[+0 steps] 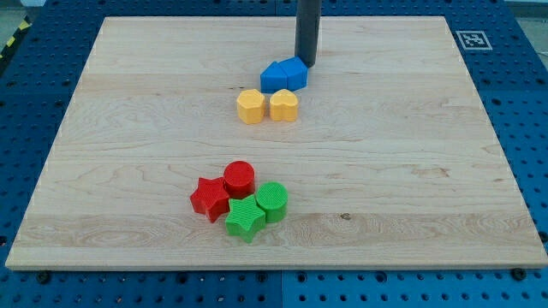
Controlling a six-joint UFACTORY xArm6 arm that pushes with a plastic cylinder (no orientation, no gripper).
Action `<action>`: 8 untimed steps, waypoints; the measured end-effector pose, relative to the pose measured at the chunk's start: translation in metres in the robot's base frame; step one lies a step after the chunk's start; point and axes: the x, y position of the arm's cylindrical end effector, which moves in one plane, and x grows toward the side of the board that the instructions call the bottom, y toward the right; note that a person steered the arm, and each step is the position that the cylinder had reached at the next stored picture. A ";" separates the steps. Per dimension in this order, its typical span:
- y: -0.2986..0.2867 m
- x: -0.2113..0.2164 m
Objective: Drag the triangle into the yellow blocks
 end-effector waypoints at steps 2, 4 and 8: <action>0.000 0.030; -0.035 0.001; -0.062 0.030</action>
